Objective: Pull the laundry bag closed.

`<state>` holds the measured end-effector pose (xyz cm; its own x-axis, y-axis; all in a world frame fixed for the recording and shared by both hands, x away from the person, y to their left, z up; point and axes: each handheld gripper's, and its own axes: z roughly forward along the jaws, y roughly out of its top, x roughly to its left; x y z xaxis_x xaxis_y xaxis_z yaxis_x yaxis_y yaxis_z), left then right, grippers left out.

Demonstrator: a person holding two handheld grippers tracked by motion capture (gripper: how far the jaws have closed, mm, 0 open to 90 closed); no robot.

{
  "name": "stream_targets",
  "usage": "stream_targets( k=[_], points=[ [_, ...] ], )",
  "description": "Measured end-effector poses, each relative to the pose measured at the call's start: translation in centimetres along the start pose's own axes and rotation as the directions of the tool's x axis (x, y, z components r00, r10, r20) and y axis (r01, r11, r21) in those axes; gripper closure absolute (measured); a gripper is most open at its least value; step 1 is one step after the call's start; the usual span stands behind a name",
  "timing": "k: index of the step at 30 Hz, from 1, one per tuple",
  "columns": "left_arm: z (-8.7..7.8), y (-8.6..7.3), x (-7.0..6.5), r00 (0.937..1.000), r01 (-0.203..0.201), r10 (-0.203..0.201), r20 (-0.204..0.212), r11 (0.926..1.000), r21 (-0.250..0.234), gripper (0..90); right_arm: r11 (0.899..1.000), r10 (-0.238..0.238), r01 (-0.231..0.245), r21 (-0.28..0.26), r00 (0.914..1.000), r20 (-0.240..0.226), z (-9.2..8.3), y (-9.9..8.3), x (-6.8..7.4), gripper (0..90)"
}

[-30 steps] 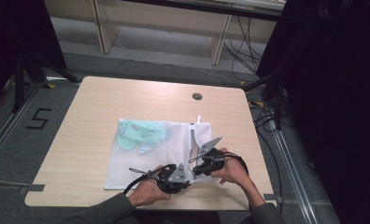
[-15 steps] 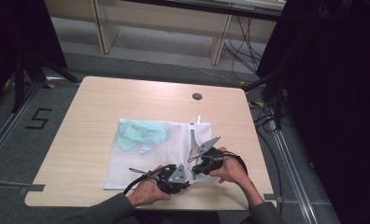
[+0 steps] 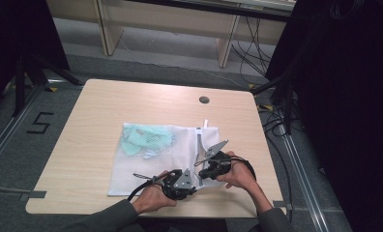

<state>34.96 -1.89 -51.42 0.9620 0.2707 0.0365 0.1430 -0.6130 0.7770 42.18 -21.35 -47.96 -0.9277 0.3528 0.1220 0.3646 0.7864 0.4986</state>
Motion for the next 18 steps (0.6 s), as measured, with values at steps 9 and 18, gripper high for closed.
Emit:
stream_targets(
  k=[9, 18],
  points=[
    [-0.04, 0.02, 0.03, 1.0000, -0.001, 0.001, 0.003, 1.0000, 0.005, 89.0, 1.000, -0.001, 0.001, 0.001, 0.9999, 0.015, 0.02, 0.00, -0.23, 86.9],
    [-0.13, 0.10, 0.00, 1.0000, -0.002, 0.002, 0.008, 1.0000, 0.004, 89.0, 1.000, 0.001, -0.001, 0.001, 0.9998, 0.018, 0.16, 0.14, -0.32, 86.9]
  ],
)
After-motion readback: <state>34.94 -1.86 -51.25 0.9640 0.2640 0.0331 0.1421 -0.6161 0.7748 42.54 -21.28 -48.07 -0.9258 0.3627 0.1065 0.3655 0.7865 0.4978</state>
